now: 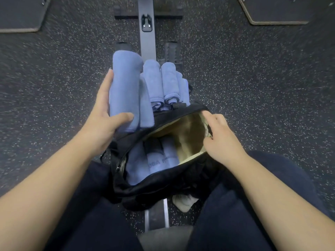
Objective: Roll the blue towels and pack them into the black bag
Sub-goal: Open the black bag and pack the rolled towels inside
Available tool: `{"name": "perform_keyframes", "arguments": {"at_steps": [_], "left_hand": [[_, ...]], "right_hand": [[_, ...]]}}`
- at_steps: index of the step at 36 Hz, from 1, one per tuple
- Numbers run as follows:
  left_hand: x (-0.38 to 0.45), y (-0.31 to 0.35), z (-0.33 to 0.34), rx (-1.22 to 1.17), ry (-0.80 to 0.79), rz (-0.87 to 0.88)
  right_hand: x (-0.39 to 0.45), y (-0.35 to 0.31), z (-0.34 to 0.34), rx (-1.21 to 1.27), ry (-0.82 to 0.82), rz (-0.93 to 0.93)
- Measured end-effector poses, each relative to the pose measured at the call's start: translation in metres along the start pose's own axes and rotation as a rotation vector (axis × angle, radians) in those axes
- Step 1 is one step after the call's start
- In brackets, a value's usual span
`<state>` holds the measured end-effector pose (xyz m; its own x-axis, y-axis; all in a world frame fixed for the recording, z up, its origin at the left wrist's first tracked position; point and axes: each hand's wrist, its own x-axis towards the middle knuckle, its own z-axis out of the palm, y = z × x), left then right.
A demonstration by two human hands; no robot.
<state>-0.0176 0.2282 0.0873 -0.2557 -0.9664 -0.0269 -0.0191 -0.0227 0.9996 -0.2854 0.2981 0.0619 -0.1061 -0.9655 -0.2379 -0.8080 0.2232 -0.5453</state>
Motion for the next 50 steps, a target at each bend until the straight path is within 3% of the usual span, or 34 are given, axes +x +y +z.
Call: {"name": "perform_keyframes", "arguments": {"at_steps": [5, 14, 32, 38, 44, 50], "left_hand": [[-0.028, -0.008, 0.009, 0.118, -0.085, -0.116], [-0.045, -0.034, 0.033, 0.442, -0.211, -0.109], [-0.051, -0.058, 0.056, 0.530, -0.372, -0.125], [-0.054, -0.058, 0.055, 0.699, -0.372, -0.148], [-0.052, -0.068, 0.054, 0.968, -0.578, 0.001], [-0.045, -0.084, 0.066, 1.048, -0.641, -0.054]], "right_hand": [[-0.002, -0.001, 0.001, 0.002, 0.008, -0.012], [-0.007, -0.002, 0.002, -0.007, 0.005, -0.007], [-0.004, -0.002, 0.002, 0.000, -0.008, -0.017], [-0.004, -0.003, 0.003, 0.006, -0.010, -0.014], [-0.006, -0.003, 0.004, -0.003, -0.013, -0.021], [-0.007, -0.006, 0.004, 0.009, -0.022, -0.025]]}}
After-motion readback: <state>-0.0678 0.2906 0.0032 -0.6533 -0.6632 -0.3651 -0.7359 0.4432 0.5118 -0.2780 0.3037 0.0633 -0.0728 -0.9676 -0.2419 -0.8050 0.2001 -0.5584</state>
